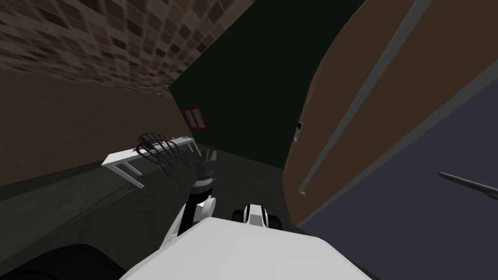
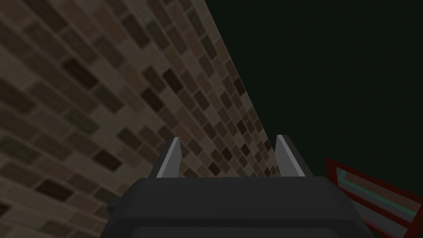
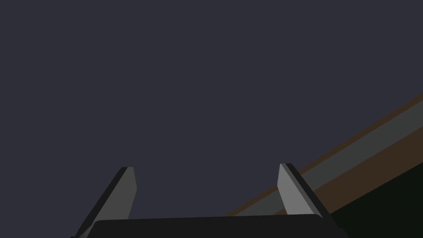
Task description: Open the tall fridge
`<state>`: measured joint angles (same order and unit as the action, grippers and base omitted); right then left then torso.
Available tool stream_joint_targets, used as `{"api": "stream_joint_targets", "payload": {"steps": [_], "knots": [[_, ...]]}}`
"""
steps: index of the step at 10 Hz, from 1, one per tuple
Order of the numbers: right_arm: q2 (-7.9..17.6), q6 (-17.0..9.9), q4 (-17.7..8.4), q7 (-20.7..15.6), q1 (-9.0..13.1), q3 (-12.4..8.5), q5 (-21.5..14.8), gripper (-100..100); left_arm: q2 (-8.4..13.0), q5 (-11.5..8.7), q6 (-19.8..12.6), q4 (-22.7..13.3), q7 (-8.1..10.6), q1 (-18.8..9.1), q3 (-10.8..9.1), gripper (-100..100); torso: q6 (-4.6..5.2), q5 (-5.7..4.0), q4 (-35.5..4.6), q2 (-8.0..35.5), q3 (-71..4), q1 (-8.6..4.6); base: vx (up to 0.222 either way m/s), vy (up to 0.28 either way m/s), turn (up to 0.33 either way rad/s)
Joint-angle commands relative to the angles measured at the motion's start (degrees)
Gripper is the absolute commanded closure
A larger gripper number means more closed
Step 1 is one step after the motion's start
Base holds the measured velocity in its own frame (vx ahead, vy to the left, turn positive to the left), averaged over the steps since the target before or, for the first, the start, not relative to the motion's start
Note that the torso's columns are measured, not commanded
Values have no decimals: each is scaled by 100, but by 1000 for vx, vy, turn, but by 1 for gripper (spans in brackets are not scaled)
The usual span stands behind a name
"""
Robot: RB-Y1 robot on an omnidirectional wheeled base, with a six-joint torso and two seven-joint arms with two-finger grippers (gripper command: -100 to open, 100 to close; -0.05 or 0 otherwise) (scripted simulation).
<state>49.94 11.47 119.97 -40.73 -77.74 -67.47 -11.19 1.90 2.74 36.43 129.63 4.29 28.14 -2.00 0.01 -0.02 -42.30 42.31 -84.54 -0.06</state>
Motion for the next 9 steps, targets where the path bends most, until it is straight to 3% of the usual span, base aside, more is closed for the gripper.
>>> {"api": "stream_joint_targets", "payload": {"steps": [1, 4, 6, 7, 9], "knots": [[419, -113, -275, -319, -347, -460, -142, -100, 0, 0, 0, 0, 0, 0, 0, 0, -2, 3, 1, -3, -3, 11, 44, 139, 72], [599, -166, -378, -452, -509, -799, -200, -100, 0, 0, 0, 0, 0, 0, 0, 0, -3, 0, 2, -2, -3, -2, 28, 85, 23], [933, -260, -559, -696, -805, -1215, -308, -100, 0, 0, 0, 0, 0, 0, 0, 0, -1, 0, -1, 3, 2, 0, 25, 85, 25], [933, -260, -559, -696, -805, -1238, -308, -100, 0, 0, 0, 0, 0, 0, 0, 0, -20, 18, 4, -16, -17, 19, 21, 78, 16], [1221, -338, -701, -903, -1060, -1571, -398, -100, 0, 0, 0, 0, 0, 0, 0, 0, -34, 30, 11, -45, -41, 28, 22, 87, 30]]}}
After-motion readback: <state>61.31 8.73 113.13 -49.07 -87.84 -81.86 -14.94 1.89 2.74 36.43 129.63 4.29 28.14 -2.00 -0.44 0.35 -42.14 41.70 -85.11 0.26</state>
